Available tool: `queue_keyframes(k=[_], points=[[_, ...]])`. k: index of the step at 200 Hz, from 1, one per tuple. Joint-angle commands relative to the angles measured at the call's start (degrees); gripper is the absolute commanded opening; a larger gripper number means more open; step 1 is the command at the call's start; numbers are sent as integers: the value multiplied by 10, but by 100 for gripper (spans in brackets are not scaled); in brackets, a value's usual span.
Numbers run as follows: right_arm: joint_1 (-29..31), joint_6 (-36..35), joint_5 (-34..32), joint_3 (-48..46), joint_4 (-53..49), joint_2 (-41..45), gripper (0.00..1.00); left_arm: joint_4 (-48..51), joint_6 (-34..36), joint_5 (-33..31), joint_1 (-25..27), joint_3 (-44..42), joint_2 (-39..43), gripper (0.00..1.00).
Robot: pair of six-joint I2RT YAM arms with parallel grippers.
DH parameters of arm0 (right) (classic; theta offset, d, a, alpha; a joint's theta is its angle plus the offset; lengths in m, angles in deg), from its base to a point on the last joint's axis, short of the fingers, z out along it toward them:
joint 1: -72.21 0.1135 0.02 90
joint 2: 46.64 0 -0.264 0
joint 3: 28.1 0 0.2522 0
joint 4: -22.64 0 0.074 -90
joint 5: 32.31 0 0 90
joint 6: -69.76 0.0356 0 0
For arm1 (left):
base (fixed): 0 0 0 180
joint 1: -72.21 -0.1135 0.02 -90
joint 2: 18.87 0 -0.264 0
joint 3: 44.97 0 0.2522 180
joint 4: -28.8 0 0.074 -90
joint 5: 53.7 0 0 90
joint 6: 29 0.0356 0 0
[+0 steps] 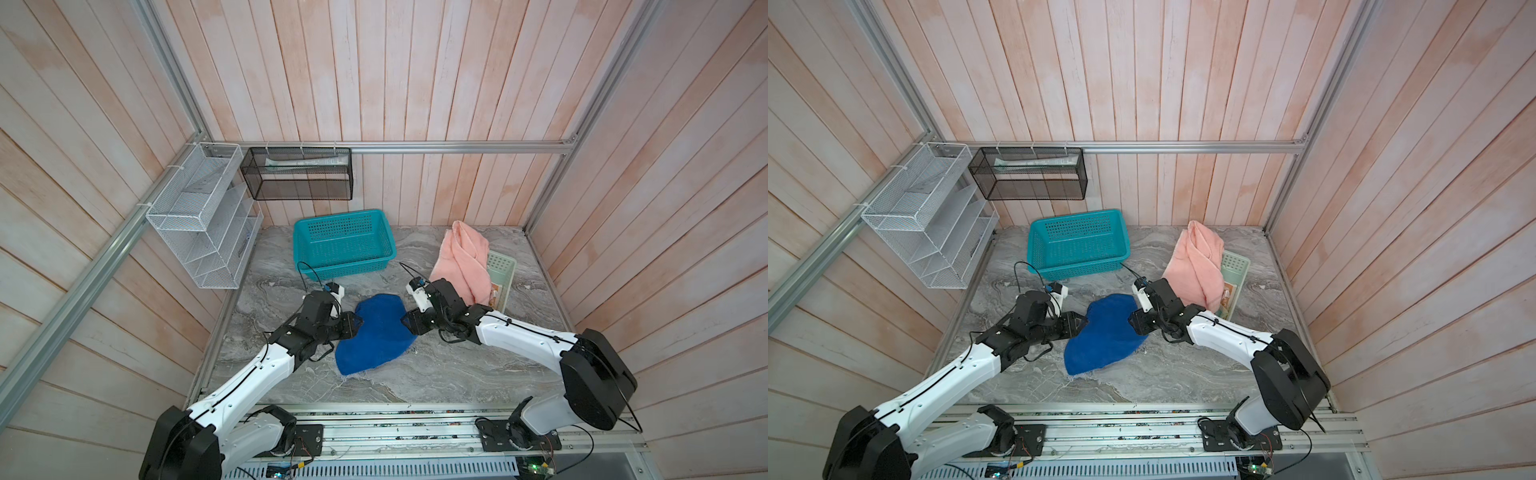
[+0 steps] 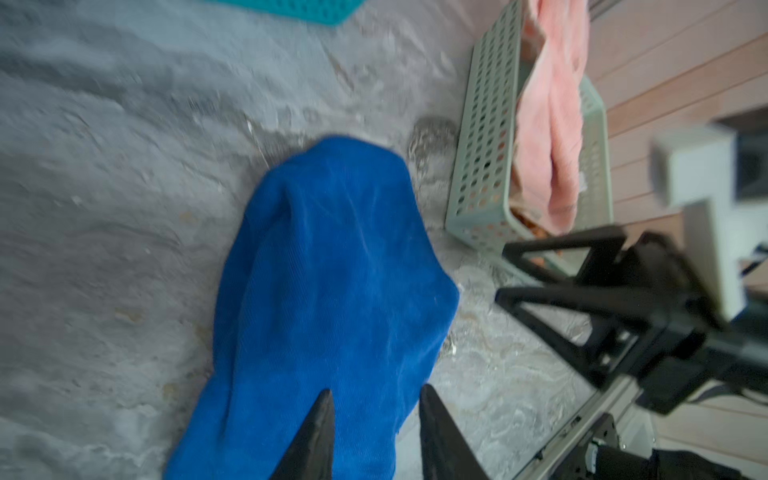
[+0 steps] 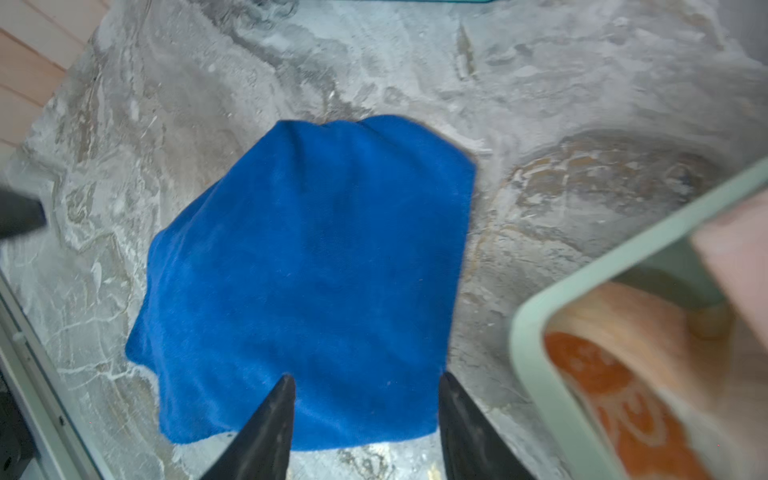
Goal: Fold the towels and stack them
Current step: 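Grasp the blue towel's nearer corners with both grippers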
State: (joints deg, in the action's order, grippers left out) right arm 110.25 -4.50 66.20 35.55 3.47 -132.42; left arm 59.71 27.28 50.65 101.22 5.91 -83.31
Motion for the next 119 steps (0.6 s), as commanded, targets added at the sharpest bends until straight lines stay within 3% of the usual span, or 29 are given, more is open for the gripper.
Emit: queue_keyframes(k=[1, 55, 76, 103, 119], points=[[-61, -7, -2, -27, 30, -9, 54, -33, -23, -2, 25, -9, -34, 37], [-176, -75, -1, -25, 28, -54, 48, -121, -53, 8, 60, 8, -156, 37], [-214, -91, 51, 26, 4, -83, 48, -140, -51, 2, 64, 48, -211, 37], [-219, -106, 66, 83, -32, -94, 47, -139, -24, -3, 64, 128, -268, 37], [-207, -114, 73, 88, -46, -79, 47, -96, -2, -48, 63, 170, -269, 39]])
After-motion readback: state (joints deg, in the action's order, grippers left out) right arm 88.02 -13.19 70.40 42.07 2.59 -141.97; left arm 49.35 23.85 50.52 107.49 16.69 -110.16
